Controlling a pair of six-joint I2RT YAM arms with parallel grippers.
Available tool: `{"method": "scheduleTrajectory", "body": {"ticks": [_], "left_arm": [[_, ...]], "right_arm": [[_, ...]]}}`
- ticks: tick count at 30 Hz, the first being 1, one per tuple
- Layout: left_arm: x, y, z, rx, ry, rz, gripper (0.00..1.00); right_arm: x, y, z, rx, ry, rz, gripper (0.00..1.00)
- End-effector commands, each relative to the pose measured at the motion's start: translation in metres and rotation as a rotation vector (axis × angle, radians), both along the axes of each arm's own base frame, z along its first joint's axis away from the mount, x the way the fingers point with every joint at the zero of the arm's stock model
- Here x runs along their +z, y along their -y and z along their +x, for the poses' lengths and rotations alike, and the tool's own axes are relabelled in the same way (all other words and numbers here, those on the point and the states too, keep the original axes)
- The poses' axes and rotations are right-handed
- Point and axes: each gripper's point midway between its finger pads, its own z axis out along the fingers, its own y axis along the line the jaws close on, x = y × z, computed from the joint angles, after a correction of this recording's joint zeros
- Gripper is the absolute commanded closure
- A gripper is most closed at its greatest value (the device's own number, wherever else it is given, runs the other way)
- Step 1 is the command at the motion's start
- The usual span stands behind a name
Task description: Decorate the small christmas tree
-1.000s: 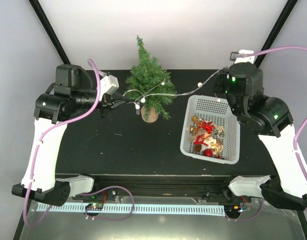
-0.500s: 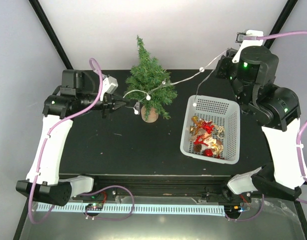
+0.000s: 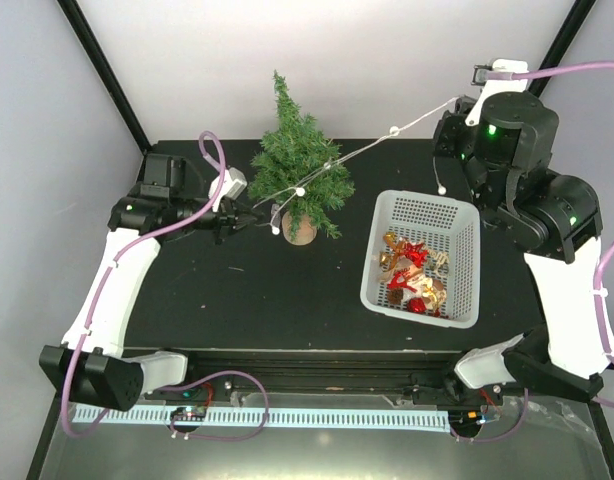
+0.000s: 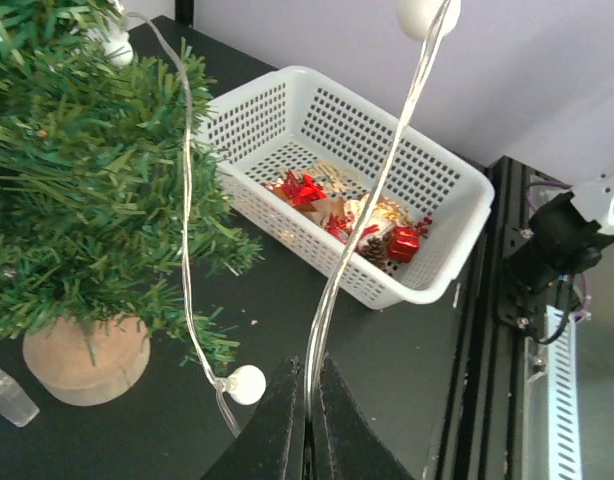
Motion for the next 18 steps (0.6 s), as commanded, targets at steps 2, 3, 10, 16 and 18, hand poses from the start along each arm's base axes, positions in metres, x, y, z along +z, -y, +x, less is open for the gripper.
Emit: {"method": "scheduleTrajectory", "body": {"ticks": [2,3,10,16,18], "left_arm": [[0.005,-0.003,0.022,0.054,0.085,0.031,0.98],[0.007,-0.004,0.025,0.066,0.089,0.03,0.98],[0.044,0.003,0.011,-0.011,0.145,-0.059,0.98],[0.085,0.023,-0.031,-0.182,0.115,-0.208,0.98],[0.091,0.033,-0.045,-0.231,0.118,-0.211,0.98]], "right_arm": [[0.022,0.003,0.002,-0.02,0.059,0.005,0.99],[0.024,0.002,0.003,-0.017,0.065,0.008,0.99],[0.026,0.001,0.007,-0.025,0.072,0.017,0.99],[0.023,0.007,0.0,-0.036,0.067,0.014,0.99],[0.023,0.01,-0.003,-0.04,0.067,0.012,0.99]]}}
